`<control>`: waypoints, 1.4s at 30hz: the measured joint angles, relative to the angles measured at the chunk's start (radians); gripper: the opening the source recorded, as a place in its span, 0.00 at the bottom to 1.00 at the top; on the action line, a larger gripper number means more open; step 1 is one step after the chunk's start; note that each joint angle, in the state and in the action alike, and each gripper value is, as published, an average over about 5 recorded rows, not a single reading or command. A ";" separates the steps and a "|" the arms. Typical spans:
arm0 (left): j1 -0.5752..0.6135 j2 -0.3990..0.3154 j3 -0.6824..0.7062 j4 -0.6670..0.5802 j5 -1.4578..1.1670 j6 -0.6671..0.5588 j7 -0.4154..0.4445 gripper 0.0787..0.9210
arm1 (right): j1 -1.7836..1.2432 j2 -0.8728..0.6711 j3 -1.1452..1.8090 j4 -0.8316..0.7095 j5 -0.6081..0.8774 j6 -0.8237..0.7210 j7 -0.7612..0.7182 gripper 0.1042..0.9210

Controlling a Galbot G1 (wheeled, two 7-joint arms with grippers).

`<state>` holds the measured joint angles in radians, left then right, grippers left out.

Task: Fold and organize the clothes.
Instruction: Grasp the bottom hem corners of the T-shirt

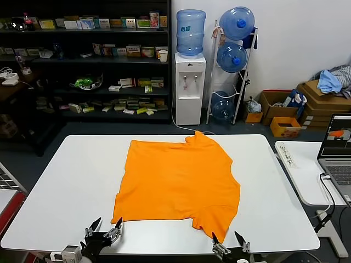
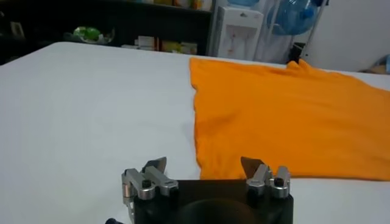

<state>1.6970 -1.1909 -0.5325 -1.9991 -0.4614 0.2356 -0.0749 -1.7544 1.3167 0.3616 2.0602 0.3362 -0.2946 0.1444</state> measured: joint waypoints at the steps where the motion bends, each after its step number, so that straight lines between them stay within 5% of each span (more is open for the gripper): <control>1: -0.006 0.000 0.001 0.005 -0.002 0.003 0.001 0.88 | 0.008 0.003 -0.006 -0.005 0.001 -0.004 0.003 0.88; 8: -0.027 -0.001 0.014 0.031 -0.006 0.016 0.006 0.83 | 0.047 0.020 -0.042 -0.024 -0.002 -0.016 0.012 0.70; 27: -0.036 -0.011 0.022 0.056 0.028 -0.008 0.015 0.18 | 0.036 0.011 -0.053 0.010 -0.064 0.027 0.010 0.05; 33: -0.027 -0.006 0.019 0.044 0.022 -0.010 0.008 0.02 | 0.006 -0.008 -0.052 0.050 -0.055 0.027 0.024 0.02; 42: 0.021 0.038 -0.004 -0.016 -0.029 0.000 -0.012 0.02 | -0.093 -0.081 -0.028 0.154 0.010 0.025 0.071 0.02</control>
<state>1.7183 -1.1532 -0.5368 -2.0152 -0.4903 0.2358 -0.0865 -1.8470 1.2353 0.3331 2.2142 0.3467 -0.2694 0.2150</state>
